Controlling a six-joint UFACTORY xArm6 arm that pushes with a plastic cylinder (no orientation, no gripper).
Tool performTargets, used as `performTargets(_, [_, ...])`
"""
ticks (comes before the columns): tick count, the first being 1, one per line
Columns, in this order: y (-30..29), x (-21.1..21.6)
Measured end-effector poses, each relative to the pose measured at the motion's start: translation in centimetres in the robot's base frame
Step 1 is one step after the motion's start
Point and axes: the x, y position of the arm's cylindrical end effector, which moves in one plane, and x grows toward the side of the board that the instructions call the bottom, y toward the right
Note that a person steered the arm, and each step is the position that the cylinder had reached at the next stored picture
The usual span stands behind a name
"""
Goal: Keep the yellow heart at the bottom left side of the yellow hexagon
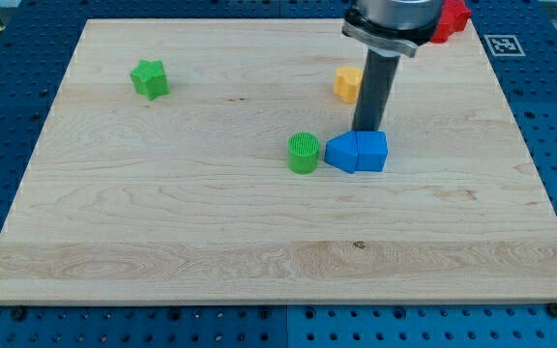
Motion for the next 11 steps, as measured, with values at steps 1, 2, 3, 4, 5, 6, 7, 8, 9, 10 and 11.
performTargets(1, [-1.7,-1.4])
performTargets(2, [-1.7,-4.4])
performTargets(3, [-1.4,-8.4])
performTargets(4, [0.4,-11.7])
performTargets(5, [1.9,-14.8])
performTargets(6, [3.0,-17.7])
performTargets(7, [3.9,-20.4])
performTargets(8, [4.3,-22.2])
performTargets(9, [3.8,-22.4])
performTargets(10, [2.2,-21.4])
performTargets(11, [2.2,-19.1])
